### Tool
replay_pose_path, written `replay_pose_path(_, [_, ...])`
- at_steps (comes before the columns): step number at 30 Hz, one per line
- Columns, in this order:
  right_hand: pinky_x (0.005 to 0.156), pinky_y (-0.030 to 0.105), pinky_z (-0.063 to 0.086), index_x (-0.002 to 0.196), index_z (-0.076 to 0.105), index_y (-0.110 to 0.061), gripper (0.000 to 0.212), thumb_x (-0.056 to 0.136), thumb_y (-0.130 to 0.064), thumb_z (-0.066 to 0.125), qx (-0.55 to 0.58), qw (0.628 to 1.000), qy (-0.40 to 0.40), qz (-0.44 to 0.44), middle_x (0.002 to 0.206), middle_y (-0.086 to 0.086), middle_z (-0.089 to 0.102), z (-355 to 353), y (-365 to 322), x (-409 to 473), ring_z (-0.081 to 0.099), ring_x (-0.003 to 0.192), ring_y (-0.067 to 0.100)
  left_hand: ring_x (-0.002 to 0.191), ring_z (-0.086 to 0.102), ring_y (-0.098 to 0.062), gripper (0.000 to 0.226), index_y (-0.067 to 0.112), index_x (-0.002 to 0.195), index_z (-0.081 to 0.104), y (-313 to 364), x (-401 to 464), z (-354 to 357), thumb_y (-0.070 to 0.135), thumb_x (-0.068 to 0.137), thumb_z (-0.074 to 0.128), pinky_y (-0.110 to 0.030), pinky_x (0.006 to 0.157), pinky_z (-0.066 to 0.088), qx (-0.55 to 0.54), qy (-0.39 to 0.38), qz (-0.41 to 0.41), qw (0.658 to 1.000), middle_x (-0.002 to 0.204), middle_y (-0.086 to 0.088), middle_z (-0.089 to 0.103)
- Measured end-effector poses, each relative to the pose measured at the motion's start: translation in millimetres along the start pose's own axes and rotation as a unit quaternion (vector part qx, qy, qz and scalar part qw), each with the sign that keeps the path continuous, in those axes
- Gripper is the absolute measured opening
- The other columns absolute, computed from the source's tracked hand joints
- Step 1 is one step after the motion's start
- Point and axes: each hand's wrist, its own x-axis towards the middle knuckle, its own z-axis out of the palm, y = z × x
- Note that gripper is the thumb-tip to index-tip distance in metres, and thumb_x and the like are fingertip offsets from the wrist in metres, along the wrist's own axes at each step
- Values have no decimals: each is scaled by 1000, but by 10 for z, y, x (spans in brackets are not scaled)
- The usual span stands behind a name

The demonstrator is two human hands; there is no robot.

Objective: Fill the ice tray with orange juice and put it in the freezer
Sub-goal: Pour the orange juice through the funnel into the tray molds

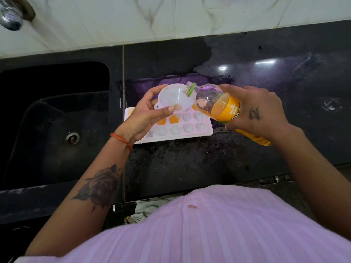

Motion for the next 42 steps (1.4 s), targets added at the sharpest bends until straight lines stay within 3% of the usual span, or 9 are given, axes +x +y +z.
replay_pose_path(5, [69,32,35,135,39,-39,85,61,-33,79,-34,999,6,8,101,8,61,-26,77,-48,58,91,35,98,68,-12,67,19,129,45,-41,52,81,6,69,71,-28,79,57,9,-16,0,1000,98,12,73])
replay_pose_path(11, [69,34,37,134,40,-41,70,71,-38,72,-57,998,8,8,101,10,60,-48,120,-94,59,89,37,102,67,-14,63,21,128,47,-94,114,117,4,72,71,-38,87,56,17,-25,-3,1000,101,11,72])
replay_pose_path(18, [73,38,43,136,34,-44,72,74,-37,71,-97,995,4,13,106,9,59,-44,145,-91,59,92,36,104,66,-17,66,24,127,49,-110,145,145,10,68,74,-32,80,57,11,-25,-10,1000,106,9,70])
replay_pose_path(23, [69,35,36,136,33,-45,72,75,-37,71,-125,992,18,8,110,9,59,-40,142,-87,60,90,36,105,66,-16,68,23,128,48,-120,149,154,9,67,74,-29,76,57,5,-22,-13,1000,108,9,69])
replay_pose_path(29, [67,35,32,137,32,-44,73,76,-36,71,-134,991,17,8,110,9,58,-57,147,-83,60,92,36,107,65,-20,64,23,127,49,-131,148,154,6,70,73,-30,79,57,6,-26,-11,1000,109,7,70])
replay_pose_path(37, [69,36,38,138,32,-43,73,76,-37,71,-130,991,15,1,109,10,58,-53,141,-86,60,92,36,105,66,-17,64,25,125,49,-124,127,174,10,67,73,-36,86,56,13,-23,-12,1000,103,14,71])
replay_pose_path(42, [66,34,33,136,35,-43,72,74,-37,71,-112,994,20,5,104,9,59,-53,144,-86,60,87,35,109,64,-22,68,22,129,47,-118,110,193,8,68,73,-37,87,56,10,-18,-11,1000,112,6,67])
